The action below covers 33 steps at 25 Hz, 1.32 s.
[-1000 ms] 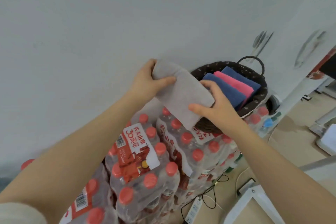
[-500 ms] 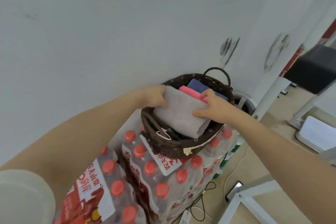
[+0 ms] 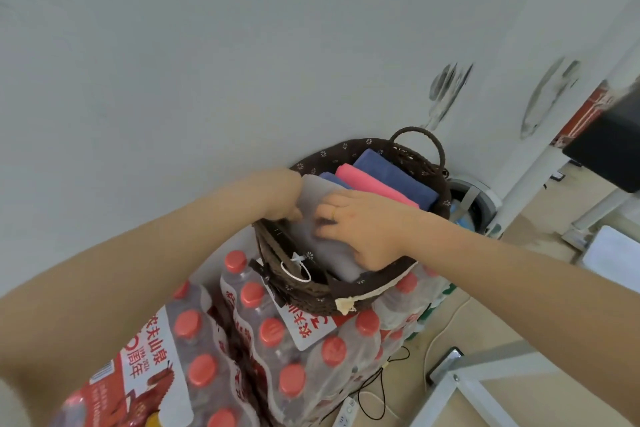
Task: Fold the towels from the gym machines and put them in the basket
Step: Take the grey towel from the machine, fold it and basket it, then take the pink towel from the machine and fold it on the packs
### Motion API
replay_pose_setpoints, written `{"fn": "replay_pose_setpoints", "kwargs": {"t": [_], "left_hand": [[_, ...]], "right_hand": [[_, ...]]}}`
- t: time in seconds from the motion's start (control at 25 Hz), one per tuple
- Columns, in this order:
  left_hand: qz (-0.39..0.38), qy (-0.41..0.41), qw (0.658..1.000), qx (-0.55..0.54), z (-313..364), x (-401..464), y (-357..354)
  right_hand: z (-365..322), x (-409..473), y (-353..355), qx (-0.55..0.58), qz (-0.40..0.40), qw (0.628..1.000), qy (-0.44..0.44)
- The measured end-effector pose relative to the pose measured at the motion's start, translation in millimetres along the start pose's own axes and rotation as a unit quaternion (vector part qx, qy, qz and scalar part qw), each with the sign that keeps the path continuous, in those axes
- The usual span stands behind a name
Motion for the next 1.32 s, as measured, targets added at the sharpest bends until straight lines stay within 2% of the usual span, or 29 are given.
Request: {"fn": "replay_pose_setpoints", "kwargs": {"t": [0.08,0.12,0.2,0.28,0.4,0.52,0.68,0.76,0.84,0.92,1.0,1.04,1.16,1.32], "left_hand": [[-0.028,-0.05,0.998,0.032,3,-13,-4],[-0.065,-0.083,0.994,0.027,6,-21,-5],[-0.186,-0.116,0.976,-0.018,11,-27,-6],[-0.281,-0.095,0.953,-0.054,12,-28,-6],[-0.303,-0.064,0.947,-0.086,10,-24,-9],[-0.298,-0.07,0.949,-0.077,8,-23,-10],[-0.254,-0.081,0.961,-0.068,9,-19,-11],[-0.192,-0.111,0.973,-0.066,6,-22,-12],[-0.055,-0.156,0.983,-0.075,-2,-30,-10],[0.102,-0.16,0.974,-0.124,-19,-46,-10],[0.22,-0.088,0.958,-0.161,-45,-70,-16],[0.248,-0.044,0.954,-0.165,-57,-86,-24],[0.255,0.064,0.948,-0.181,-86,-142,-65],[0.211,0.2,0.931,-0.221,-106,-246,-143]], "right_hand": [[-1,6,-6,-0.017,-0.035,0.999,-0.018],[-3,9,-5,-0.031,-0.061,0.997,-0.031],[-9,19,-7,-0.065,-0.105,0.991,-0.052],[-15,21,-14,-0.112,-0.13,0.983,-0.065],[-13,10,-26,-0.164,-0.152,0.97,-0.099],[-5,5,-28,-0.126,-0.155,0.973,-0.113],[-9,12,-30,-0.087,-0.111,0.986,-0.093],[-10,13,-26,-0.038,-0.069,0.992,-0.093],[-12,12,-8,0.068,0.026,0.994,-0.086],[-14,11,17,0.153,0.133,0.973,-0.106],[-22,16,38,0.175,0.211,0.949,-0.152],[-29,22,47,0.184,0.245,0.937,-0.167],[-73,52,71,0.246,0.333,0.898,-0.152],[-176,104,75,0.232,0.221,0.947,0.009]]}}
Point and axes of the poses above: each hand's wrist, its own x-axis towards the middle knuckle, its own y-axis out of the back of the hand, z = x × y, the point moved 1 cm from there along x, towards the middle knuckle, and after that the axes turned 2 degrees about y, right-handed, at the moved point
